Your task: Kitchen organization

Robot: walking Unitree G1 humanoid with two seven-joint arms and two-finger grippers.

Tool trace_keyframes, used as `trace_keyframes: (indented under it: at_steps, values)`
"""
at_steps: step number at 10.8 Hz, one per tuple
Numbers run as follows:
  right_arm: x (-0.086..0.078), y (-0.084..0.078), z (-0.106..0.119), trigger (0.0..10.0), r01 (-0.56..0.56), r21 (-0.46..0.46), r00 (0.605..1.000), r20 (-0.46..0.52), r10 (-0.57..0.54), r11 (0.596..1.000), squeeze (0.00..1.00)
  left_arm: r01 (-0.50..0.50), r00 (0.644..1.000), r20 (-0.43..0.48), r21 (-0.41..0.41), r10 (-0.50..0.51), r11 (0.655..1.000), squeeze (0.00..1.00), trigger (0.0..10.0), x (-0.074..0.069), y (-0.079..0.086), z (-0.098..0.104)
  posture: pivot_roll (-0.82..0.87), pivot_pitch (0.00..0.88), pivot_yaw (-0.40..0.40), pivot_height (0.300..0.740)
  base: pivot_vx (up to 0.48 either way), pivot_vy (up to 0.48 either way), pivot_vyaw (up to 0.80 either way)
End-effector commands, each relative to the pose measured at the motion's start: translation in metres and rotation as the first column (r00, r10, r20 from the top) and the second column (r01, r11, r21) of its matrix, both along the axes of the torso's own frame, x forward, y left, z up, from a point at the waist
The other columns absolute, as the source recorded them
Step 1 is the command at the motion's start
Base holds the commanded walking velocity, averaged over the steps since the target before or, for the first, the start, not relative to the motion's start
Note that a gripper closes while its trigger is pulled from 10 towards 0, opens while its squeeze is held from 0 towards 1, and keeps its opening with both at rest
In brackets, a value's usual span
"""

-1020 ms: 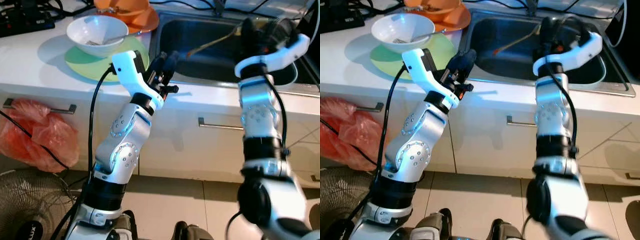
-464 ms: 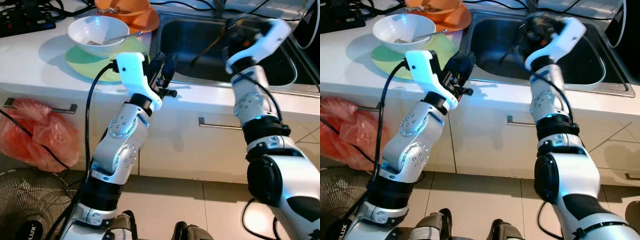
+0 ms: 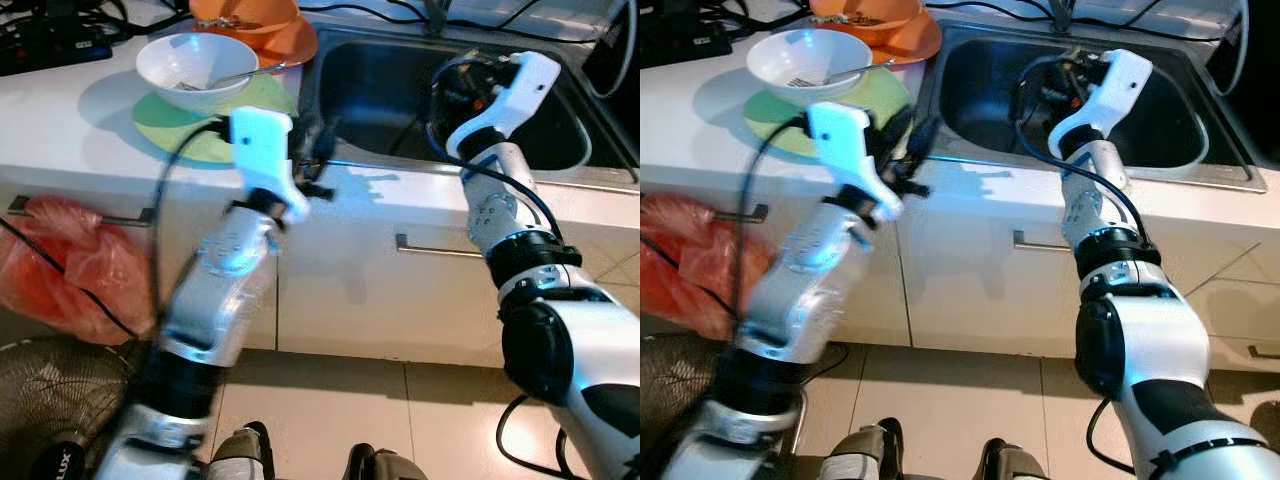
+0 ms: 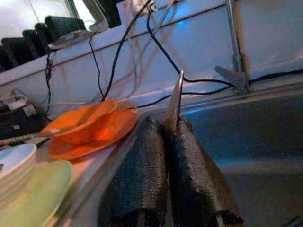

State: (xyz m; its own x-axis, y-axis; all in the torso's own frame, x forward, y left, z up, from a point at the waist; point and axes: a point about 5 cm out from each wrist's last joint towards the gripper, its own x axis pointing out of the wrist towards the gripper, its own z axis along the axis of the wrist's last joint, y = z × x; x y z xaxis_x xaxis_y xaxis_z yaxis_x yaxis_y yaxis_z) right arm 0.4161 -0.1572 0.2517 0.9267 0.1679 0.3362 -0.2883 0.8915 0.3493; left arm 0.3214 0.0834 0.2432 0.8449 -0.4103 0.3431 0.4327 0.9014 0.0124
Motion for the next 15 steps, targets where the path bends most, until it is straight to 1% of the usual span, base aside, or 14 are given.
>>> trace_keyframes:
  at_steps: [1,3,4,6,7,8,9,10,13,14,15]
  values:
    - [0.000,-0.005,0.006,10.0,0.012,-0.029,1.000,0.023,-0.012,1.000,0.00,0.014,1.000,-0.007,0.014,-0.014,1.000,0.00,10.0,-0.002,0.003,-0.004,0.15,0.128,-0.063,0.740,0.000,0.000,0.00]
    - [0.000,-0.005,0.001,10.0,0.008,-0.035,1.000,0.008,-0.008,0.999,0.00,0.070,0.998,-0.012,0.066,-0.070,0.995,0.00,10.0,-0.006,0.007,-0.006,0.15,0.124,-0.064,0.740,0.000,0.000,0.00]
    - [0.000,-0.001,0.000,10.0,-0.005,-0.042,1.000,0.008,0.006,0.999,0.00,0.102,0.995,-0.006,0.092,-0.102,0.991,0.00,10.0,-0.006,0.009,-0.007,0.15,0.124,-0.065,0.740,0.000,0.000,0.00]
    - [0.001,0.001,0.000,10.0,-0.011,-0.040,1.000,0.007,0.011,0.999,0.00,0.113,0.993,0.016,0.094,-0.115,0.989,0.00,10.0,-0.006,0.014,-0.005,0.16,0.127,-0.066,0.740,0.000,0.000,0.00]
    - [0.001,0.001,-0.001,10.0,-0.014,-0.036,1.000,0.003,0.014,0.999,0.00,0.120,0.993,0.011,0.099,-0.121,0.988,0.00,10.0,-0.007,0.014,-0.004,0.16,0.132,-0.068,0.740,0.000,0.000,0.00]
    - [0.001,0.002,-0.002,10.0,-0.018,-0.025,1.000,-0.003,0.018,1.000,1.00,0.128,0.992,-0.004,0.099,-0.128,0.987,0.00,10.0,-0.008,0.012,-0.002,0.16,0.138,-0.068,0.740,0.000,0.000,0.00]
    - [0.001,0.002,-0.002,10.0,-0.017,-0.026,1.000,-0.005,0.017,1.000,1.00,0.127,0.992,-0.006,0.094,-0.127,0.987,0.00,10.0,-0.008,0.011,-0.002,0.16,0.138,-0.068,0.740,0.000,0.000,0.00]
    - [0.001,0.002,-0.002,10.0,-0.018,-0.034,1.000,-0.005,0.017,0.999,0.00,0.130,0.992,-0.008,0.083,-0.130,0.988,0.00,10.0,-0.008,0.010,0.000,0.16,0.141,-0.068,0.740,0.000,0.000,0.00]
    - [0.001,0.005,-0.001,10.0,-0.034,-0.028,0.999,0.006,0.034,0.999,0.00,0.135,0.991,-0.011,0.069,-0.134,0.988,0.00,10.0,-0.008,0.009,-0.001,0.16,0.146,-0.068,0.740,0.000,0.000,0.00]
    - [0.001,0.006,0.000,10.0,-0.039,-0.005,0.999,0.012,0.039,0.999,0.00,0.121,0.993,-0.014,0.062,-0.121,0.991,0.00,10.0,-0.007,0.010,0.000,0.16,0.148,-0.067,0.740,0.000,0.000,0.00]
    - [0.001,0.007,0.004,10.0,-0.054,0.062,0.998,0.025,0.053,0.997,0.00,0.091,0.996,-0.015,0.046,-0.091,0.995,0.00,10.0,-0.006,0.012,0.001,0.16,0.153,-0.067,0.740,0.000,0.000,0.00]
